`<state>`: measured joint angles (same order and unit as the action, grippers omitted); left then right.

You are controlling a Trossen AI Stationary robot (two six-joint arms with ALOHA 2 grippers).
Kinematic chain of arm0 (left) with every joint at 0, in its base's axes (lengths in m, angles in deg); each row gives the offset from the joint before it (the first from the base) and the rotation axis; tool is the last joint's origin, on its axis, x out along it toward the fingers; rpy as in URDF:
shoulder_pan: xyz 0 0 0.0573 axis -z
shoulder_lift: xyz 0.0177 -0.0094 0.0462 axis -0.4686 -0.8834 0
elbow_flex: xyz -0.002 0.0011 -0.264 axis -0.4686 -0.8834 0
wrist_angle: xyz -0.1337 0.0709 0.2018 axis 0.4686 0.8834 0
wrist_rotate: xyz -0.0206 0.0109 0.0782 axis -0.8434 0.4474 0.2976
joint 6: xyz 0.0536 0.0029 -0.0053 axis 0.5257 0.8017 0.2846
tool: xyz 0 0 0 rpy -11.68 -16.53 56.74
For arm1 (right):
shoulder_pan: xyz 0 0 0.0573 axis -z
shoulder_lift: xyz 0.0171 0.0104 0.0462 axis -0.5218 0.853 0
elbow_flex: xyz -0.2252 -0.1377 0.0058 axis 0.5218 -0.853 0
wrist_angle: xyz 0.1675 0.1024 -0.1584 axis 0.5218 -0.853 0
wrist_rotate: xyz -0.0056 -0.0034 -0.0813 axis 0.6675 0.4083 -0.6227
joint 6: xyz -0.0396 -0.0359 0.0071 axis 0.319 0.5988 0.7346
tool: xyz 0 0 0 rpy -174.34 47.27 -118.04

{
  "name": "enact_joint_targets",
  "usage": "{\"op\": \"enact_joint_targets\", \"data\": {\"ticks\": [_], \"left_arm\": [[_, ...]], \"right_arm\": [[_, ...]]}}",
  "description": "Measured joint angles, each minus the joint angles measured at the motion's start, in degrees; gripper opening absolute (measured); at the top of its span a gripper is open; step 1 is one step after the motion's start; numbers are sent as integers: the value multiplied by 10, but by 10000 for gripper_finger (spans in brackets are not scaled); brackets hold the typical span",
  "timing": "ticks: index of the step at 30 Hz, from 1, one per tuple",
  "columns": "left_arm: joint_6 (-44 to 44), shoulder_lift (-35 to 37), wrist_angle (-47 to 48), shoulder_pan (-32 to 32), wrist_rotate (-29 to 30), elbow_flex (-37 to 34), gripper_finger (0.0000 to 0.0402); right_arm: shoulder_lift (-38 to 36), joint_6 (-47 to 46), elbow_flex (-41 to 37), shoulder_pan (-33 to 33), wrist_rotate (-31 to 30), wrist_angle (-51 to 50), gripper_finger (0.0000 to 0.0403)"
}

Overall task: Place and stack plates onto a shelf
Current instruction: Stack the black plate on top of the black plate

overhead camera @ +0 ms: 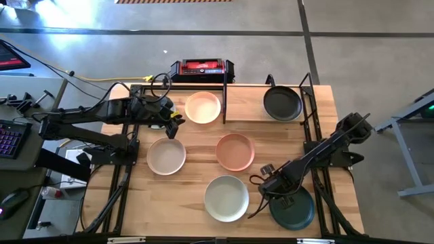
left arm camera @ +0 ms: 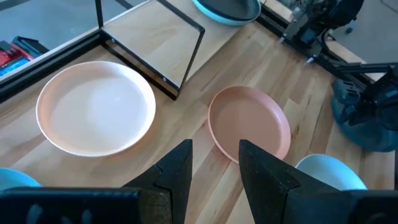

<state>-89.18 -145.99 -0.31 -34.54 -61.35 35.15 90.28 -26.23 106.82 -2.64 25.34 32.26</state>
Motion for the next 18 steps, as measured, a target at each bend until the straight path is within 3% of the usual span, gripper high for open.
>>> {"op": "enact_joint_targets", "data": {"ticks": [18], "left_arm": [[1, -50, 2, 0, 0, 0, 120]], "right_arm": [[55, 15, 0, -16, -6, -2, 94]]}}
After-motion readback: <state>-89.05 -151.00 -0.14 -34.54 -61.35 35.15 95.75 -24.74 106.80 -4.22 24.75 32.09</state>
